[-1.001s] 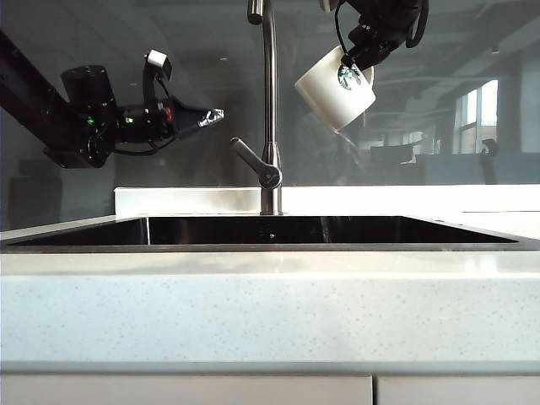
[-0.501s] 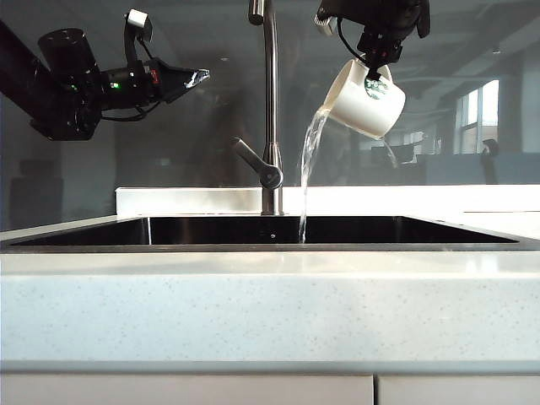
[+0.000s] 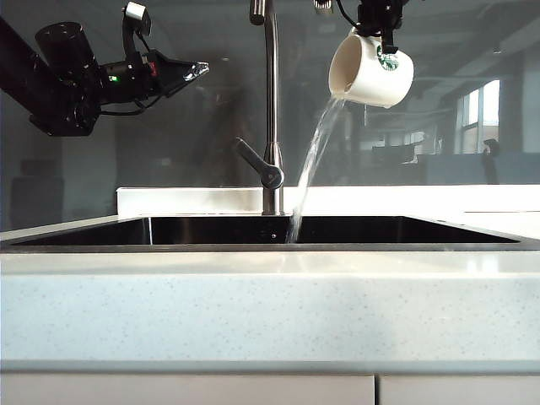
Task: Pick up the mug next to the sink, go to the faucet to get some water, pour the water into the sink, and finally put the mug back to its place.
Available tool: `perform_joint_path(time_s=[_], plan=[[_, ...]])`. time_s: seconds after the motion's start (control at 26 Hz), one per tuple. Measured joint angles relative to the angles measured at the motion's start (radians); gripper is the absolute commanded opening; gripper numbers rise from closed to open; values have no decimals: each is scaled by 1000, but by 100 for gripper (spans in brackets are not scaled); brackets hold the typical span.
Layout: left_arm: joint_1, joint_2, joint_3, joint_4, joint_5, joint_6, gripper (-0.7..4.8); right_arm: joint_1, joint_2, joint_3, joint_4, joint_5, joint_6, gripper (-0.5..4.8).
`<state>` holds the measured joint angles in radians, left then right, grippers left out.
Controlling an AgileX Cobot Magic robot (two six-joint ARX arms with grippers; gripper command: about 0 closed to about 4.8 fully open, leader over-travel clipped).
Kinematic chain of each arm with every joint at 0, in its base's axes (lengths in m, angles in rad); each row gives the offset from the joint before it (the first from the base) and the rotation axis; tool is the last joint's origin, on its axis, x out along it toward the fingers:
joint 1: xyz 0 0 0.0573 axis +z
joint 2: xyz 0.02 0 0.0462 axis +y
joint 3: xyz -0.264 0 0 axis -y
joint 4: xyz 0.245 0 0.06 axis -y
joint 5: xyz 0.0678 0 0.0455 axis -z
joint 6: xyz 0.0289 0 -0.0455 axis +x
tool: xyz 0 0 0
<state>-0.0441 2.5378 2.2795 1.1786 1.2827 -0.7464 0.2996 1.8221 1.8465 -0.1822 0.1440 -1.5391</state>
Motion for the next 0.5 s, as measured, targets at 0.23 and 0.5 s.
perform_joint_path(time_s=[0.23,0.5], plan=[[0,0,0,17,0,-53,-4,11,-8,0,5,-48,-144,-5],[0,0,0,23,0,-78,-4,47,-9,0,72,-59,-268,-5]])
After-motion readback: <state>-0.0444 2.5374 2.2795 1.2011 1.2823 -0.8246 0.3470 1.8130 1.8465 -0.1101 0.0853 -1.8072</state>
